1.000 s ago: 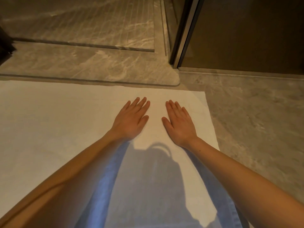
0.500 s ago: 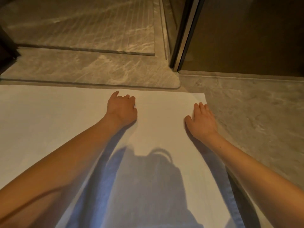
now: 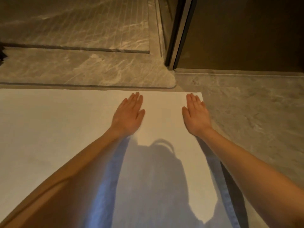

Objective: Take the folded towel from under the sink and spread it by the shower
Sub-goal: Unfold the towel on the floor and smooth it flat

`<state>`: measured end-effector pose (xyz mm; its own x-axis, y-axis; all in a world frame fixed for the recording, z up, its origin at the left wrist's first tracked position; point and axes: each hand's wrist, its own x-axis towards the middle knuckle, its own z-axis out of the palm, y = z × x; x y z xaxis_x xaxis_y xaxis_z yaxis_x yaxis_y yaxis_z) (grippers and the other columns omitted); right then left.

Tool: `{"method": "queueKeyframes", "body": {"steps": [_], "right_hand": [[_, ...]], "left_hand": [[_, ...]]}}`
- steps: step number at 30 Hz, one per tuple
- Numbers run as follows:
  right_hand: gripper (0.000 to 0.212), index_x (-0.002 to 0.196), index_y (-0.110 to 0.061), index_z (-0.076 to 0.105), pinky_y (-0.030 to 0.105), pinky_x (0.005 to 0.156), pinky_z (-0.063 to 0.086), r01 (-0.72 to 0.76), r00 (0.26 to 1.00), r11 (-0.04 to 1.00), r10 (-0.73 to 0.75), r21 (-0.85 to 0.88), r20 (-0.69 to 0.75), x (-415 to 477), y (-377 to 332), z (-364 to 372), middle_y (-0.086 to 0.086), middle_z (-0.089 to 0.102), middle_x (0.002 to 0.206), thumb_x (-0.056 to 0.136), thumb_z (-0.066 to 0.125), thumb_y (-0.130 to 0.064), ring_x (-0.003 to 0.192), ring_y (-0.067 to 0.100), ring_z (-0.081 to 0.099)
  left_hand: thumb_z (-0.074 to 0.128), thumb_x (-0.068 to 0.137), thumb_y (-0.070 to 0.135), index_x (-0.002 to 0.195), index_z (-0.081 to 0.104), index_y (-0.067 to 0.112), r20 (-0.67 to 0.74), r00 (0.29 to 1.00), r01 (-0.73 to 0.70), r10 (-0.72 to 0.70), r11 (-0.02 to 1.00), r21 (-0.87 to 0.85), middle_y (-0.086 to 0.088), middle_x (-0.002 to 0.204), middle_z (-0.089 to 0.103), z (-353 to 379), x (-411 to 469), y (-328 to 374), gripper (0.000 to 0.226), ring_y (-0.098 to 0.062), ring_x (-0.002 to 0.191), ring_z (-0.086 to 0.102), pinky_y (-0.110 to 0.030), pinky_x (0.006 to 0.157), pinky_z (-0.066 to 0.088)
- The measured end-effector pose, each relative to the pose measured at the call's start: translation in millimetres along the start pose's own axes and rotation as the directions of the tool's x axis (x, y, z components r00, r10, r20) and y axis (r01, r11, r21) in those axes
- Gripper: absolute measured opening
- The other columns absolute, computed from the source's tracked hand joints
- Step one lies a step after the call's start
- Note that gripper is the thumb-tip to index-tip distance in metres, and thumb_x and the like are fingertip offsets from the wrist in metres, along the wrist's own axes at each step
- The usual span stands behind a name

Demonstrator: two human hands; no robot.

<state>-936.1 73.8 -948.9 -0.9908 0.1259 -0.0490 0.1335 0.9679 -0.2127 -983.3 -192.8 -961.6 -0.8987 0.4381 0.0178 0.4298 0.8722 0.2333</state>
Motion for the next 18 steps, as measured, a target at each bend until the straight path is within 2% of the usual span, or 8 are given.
{"method": "queueKeyframes", "body": {"steps": [5, 8, 10, 12, 15, 16, 18], "right_hand": [[0.061, 0.156, -0.01, 0.007, 0.04, 0.122, 0.004, -0.069, 0.998, 0.997, 0.069, 0.023, 0.014, -8, 20, -8, 0.008, 0.006, 0.164, 0.103, 0.017, -0.038, 0.15, 0.024, 0.005], [0.061, 0.156, -0.01, 0.003, 0.042, 0.122, 0.004, -0.076, 0.996, 0.997, 0.076, -0.018, 0.047, -10, 13, -12, 0.009, 0.003, 0.164, 0.103, 0.015, -0.038, 0.151, 0.025, 0.002], [0.061, 0.155, -0.007, 0.002, 0.043, 0.122, 0.004, -0.087, 0.992, 0.991, 0.096, -0.106, 0.084, -12, 5, -25, 0.011, 0.001, 0.164, 0.103, 0.013, -0.038, 0.151, 0.027, 0.0], [0.063, 0.155, -0.003, 0.004, 0.043, 0.122, 0.003, -0.038, 0.997, 0.986, 0.048, -0.16, 0.057, -24, -7, -35, 0.016, -0.001, 0.163, 0.104, 0.016, -0.038, 0.15, 0.029, -0.002], [0.061, 0.154, -0.001, 0.004, 0.039, 0.122, -0.001, 0.167, 0.986, 0.983, -0.165, -0.076, 0.038, -76, -52, -18, 0.019, -0.003, 0.162, 0.105, 0.021, -0.033, 0.15, 0.031, -0.006], [0.059, 0.154, -0.001, 0.006, 0.037, 0.122, -0.001, 0.23, 0.973, 0.973, -0.229, -0.028, 0.039, -97, -71, -7, 0.018, 0.0, 0.162, 0.105, 0.023, -0.031, 0.15, 0.031, -0.004], [0.056, 0.154, -0.003, 0.016, 0.036, 0.122, 0.003, 0.261, 0.963, 0.962, -0.265, 0.078, 0.048, -120, -96, 10, 0.014, 0.012, 0.162, 0.105, 0.027, -0.029, 0.151, 0.027, 0.007]], "left_hand": [[0.019, 0.102, 0.036, 0.154, 0.009, 0.012, -0.021, 0.979, 0.202, -0.202, 0.979, 0.021, -0.006, 0.163, 0.005, -15, -22, -47, 0.059, -0.017, 0.149, 0.001, -0.034, 0.12, -0.001], [0.017, 0.102, 0.035, 0.154, 0.004, 0.01, 0.07, 0.971, 0.225, -0.23, 0.972, 0.072, -0.006, 0.163, -0.001, -27, -21, -44, 0.059, -0.018, 0.149, -0.002, -0.035, 0.121, -0.001], [0.014, 0.102, 0.037, 0.154, 0.001, 0.009, 0.148, 0.959, 0.216, -0.242, 0.961, 0.173, -0.008, 0.163, -0.003, -45, -17, -36, 0.06, -0.02, 0.149, -0.003, -0.037, 0.12, -0.001], [0.012, 0.102, 0.035, 0.154, 0.002, 0.006, 0.105, 0.978, 0.151, -0.179, 0.961, 0.232, -0.011, 0.163, 0.001, -59, -23, -22, 0.06, -0.023, 0.149, 0.0, -0.038, 0.12, -0.001], [0.014, 0.099, 0.031, 0.153, 0.011, 0.004, 0.001, 0.997, -0.079, 0.08, 0.981, 0.177, -0.014, 0.161, 0.008, -43, -71, 34, 0.06, -0.028, 0.149, 0.006, -0.04, 0.118, -0.003], [0.015, 0.099, 0.031, 0.153, 0.009, 0.004, 0.012, 0.992, -0.122, 0.122, 0.98, 0.157, -0.014, 0.161, 0.006, -30, -90, 54, 0.06, -0.028, 0.149, 0.004, -0.039, 0.118, -0.006], [0.019, 0.099, 0.03, 0.152, -0.002, 0.006, 0.099, 0.99, -0.117, 0.1, 0.976, 0.181, -0.012, 0.162, -0.002, -5, -114, 80, 0.062, -0.025, 0.149, -0.004, -0.036, 0.117, -0.011]]}}
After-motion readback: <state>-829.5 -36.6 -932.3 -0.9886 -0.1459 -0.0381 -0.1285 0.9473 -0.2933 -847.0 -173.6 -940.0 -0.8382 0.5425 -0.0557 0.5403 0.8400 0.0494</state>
